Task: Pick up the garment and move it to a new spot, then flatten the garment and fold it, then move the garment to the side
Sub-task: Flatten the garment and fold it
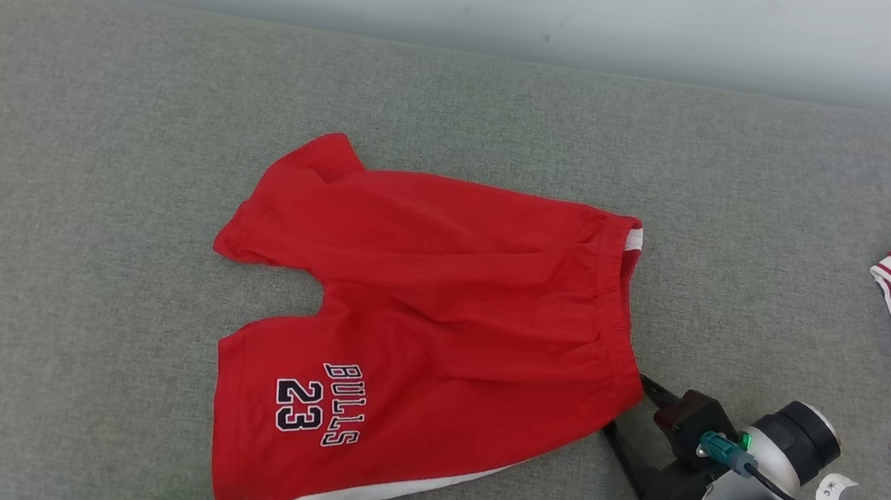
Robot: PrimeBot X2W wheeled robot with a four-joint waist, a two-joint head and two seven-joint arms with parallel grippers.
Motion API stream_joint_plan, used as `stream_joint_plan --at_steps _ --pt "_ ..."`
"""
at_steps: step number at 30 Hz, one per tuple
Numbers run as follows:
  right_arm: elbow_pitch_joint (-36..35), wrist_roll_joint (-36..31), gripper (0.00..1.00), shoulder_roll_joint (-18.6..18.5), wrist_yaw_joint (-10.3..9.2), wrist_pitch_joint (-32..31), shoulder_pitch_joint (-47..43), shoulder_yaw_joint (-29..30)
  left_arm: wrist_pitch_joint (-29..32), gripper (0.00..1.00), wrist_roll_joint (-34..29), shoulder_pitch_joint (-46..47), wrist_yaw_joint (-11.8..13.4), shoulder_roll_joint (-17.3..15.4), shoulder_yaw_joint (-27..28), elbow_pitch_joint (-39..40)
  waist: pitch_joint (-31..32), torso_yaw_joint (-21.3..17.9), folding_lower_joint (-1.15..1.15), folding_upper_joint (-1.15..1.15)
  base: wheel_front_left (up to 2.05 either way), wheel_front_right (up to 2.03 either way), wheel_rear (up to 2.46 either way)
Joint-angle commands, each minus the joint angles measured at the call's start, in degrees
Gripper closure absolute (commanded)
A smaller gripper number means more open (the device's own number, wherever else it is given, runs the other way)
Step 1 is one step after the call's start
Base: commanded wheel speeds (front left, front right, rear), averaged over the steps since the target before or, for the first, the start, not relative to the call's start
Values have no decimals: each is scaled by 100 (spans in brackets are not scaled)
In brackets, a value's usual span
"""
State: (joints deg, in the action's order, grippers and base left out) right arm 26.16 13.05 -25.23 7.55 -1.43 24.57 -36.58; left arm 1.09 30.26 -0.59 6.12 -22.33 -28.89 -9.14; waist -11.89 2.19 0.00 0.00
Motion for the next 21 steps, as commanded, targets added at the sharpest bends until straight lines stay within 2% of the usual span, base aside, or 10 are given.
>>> stream_joint_plan --at_steps 1,2,3,4,5,7,9,15,21 --pt "33 41 40 -34 -11 63 39 -31 -7 100 4 89 32 16 6 -58 3 11 0 0 0 0 0" --pt "53 59 41 -41 -11 91 55 -40 -14 100 10 88 36 20 3 -63 5 15 0 0 0 0 0" --pt "71 75 52 -45 -11 108 60 -31 -22 100 20 78 42 25 2 -66 7 13 0 0 0 0 0" --pt "89 100 56 -45 -11 110 60 -34 -31 100 23 69 47 31 1 -69 10 9 0 0 0 0 0" --pt "103 110 66 -45 -11 125 60 -43 -41 100 30 58 49 33 1 -72 12 2 0 0 0 0 0" --pt "105 115 75 -45 -11 134 70 -58 -44 100 44 38 58 38 9 -75 10 -18 0 0 0 0 0" --pt "112 130 100 -35 -11 139 114 -93 -44 100 48 48 70 32 14 -80 8 -37 0 0 0 0 0" --pt "43 210 100 -75 -11 148 130 -214 -91 100 51 97 97 7 41 -36 26 -62 0 0 0 0 0" --pt "-188 280 100 -221 -11 142 -56 -77 -105 100 110 -4 147 -39 80 38 72 -90 0 0 0 0 0"
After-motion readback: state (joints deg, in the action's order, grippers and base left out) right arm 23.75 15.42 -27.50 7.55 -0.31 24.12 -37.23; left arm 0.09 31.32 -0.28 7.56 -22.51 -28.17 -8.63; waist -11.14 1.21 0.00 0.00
